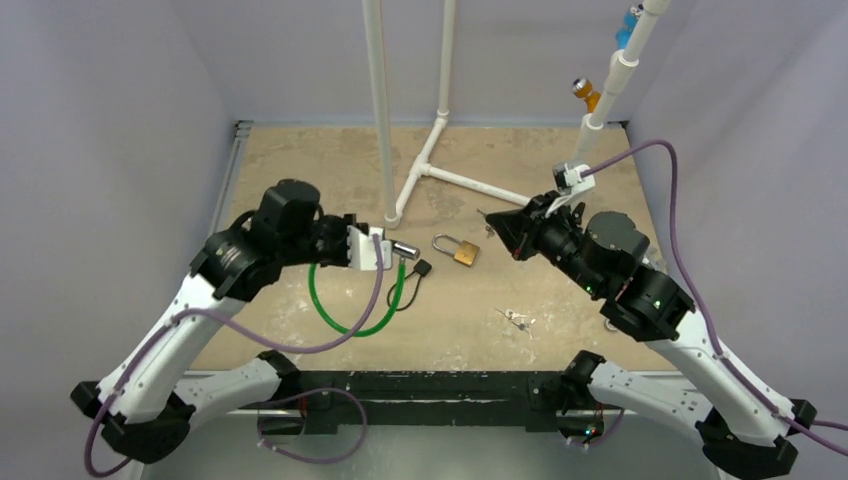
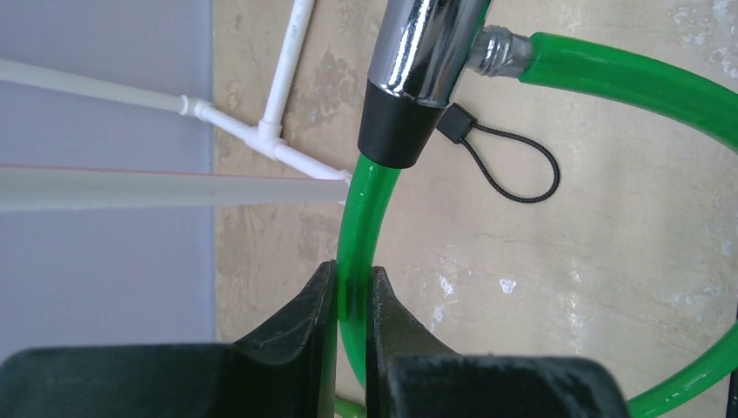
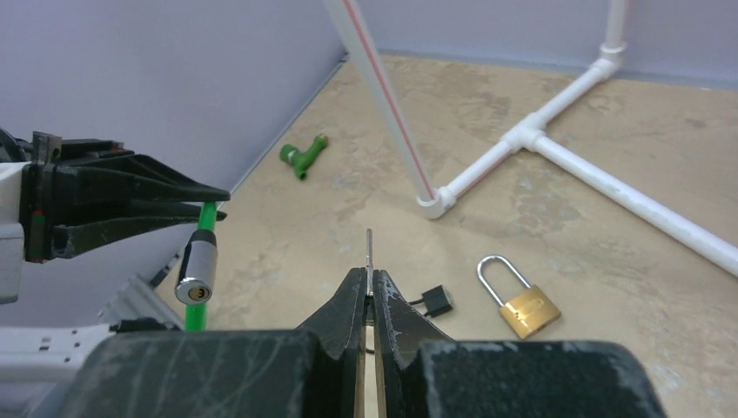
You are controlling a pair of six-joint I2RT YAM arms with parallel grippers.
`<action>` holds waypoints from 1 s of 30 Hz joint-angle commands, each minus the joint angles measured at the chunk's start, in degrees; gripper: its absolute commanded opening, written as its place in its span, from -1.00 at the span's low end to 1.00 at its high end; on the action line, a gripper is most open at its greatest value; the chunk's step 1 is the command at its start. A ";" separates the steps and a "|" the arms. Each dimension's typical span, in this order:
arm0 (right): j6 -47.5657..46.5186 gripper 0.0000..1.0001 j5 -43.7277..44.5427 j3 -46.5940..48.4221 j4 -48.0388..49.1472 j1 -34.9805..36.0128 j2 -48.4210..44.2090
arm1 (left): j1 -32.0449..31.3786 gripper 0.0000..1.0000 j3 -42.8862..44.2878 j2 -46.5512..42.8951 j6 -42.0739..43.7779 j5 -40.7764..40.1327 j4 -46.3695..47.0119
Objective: Unlock with the key
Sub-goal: Pick up the lock from the center of the board.
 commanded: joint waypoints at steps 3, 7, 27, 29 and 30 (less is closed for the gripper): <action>-3.55 -1.00 -16.27 5.39 6.49 -0.13 4.01 | 0.30 -1.00 -8.75 -12.86 1.06 -4.71 13.22; -3.29 -1.00 -20.78 7.11 8.15 -0.14 7.37 | 0.31 -1.00 -8.63 -14.97 3.49 -7.41 15.50; -1.96 -1.00 -31.75 9.09 13.19 -0.12 13.38 | 0.50 -1.00 -10.63 -13.84 3.43 -17.26 23.11; -1.29 -1.00 -32.00 8.31 14.29 -0.14 13.17 | 0.56 -1.00 -10.45 -13.66 3.45 -18.24 24.17; -0.93 -1.00 -32.24 8.05 14.80 -0.14 13.25 | 0.57 -1.00 -10.38 -13.49 3.47 -18.67 24.58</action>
